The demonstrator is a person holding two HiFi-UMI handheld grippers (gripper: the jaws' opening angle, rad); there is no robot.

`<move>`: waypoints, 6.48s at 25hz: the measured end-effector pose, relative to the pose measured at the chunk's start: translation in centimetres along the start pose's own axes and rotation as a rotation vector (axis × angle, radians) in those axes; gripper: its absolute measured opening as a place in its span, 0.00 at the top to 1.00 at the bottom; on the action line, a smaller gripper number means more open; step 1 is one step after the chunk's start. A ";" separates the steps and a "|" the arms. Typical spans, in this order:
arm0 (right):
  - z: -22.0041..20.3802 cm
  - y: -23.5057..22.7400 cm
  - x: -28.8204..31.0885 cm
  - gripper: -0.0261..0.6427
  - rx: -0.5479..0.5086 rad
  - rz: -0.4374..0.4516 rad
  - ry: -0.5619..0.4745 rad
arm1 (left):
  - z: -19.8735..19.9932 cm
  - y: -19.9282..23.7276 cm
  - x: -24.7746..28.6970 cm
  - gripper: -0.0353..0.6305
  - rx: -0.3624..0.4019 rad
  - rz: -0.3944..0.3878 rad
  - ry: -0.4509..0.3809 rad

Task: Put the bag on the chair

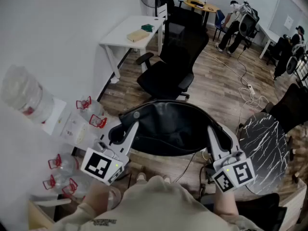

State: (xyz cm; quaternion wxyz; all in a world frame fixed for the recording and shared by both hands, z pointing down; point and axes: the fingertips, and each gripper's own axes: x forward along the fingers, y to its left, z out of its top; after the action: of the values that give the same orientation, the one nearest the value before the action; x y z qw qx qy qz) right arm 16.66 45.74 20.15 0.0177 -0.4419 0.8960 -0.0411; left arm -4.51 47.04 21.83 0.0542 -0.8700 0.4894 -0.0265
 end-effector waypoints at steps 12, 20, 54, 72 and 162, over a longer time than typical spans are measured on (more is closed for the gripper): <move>-0.7 -3.7 -0.6 0.84 0.024 -0.018 0.001 | 0.0 -2.5 2.6 0.89 -0.024 0.005 0.033; -1.3 -5.6 -1.7 0.84 0.015 0.003 0.004 | -0.9 -4.2 3.7 0.89 -0.041 0.011 0.048; -5.7 -12.1 1.2 0.84 0.108 -0.025 0.066 | -5.9 -3.6 11.5 0.90 -0.061 -0.050 0.121; -5.1 -17.1 26.9 0.84 0.168 -0.069 0.099 | -9.4 18.1 24.8 0.90 -0.132 -0.068 0.118; -20.9 -53.6 90.2 0.84 0.119 0.016 0.201 | -34.2 59.7 77.3 0.91 -0.191 0.109 0.252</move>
State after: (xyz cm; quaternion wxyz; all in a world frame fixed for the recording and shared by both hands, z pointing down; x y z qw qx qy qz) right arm 2.69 -57.07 46.13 -0.0457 -0.4264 0.8928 -0.1380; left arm -18.40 -52.10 48.09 -0.0894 -0.8332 0.5390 -0.0858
